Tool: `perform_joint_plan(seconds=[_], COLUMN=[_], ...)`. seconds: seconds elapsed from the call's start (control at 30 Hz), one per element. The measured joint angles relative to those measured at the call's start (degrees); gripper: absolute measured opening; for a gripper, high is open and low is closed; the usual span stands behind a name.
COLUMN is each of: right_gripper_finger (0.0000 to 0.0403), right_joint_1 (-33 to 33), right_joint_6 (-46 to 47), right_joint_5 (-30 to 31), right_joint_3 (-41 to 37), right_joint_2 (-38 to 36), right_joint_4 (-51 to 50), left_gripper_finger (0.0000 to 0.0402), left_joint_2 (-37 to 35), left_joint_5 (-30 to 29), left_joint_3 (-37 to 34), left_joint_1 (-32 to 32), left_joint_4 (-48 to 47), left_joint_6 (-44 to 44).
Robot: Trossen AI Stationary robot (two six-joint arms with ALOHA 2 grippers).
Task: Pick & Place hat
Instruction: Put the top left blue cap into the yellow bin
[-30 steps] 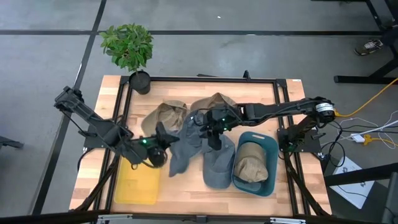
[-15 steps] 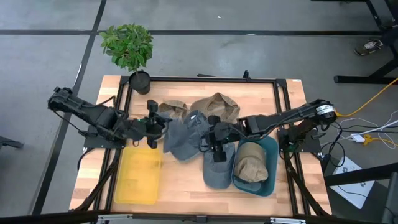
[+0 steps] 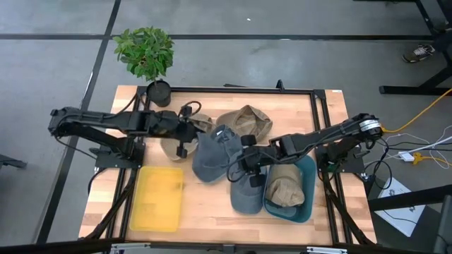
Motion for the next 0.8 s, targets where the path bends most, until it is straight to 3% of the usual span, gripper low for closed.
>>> perform_joint_plan(seconds=[0.2, 0.33, 0.57, 0.8], right_gripper_finger=[0.0138, 0.0135, 0.0135, 0.0135], right_joint_1=[0.4, 2.2, 6.2, 7.1], right_joint_6=[3.9, 8.0, 14.6, 17.4], right_joint_5=[0.1, 4.6, 14.3, 22.6], right_joint_3=[-0.3, -6.8, -22.0, -33.0], right_joint_2=[0.0, -2.3, -12.4, -16.4], right_joint_4=[-3.7, -0.4, 20.0, 46.2], left_gripper_finger=[0.0015, 0.0015, 0.0015, 0.0015], left_joint_2=[-5.6, -12.0, -18.8, -16.5], left_joint_5=[5.8, 5.7, 0.2, -8.0], left_joint_3=[-6.9, -11.4, -17.8, -18.6], left_joint_1=[1.6, 1.0, -1.4, -6.5], left_joint_4=[11.6, 16.0, 20.5, 26.2], left_joint_6=[-3.5, -6.7, -13.4, -13.9])
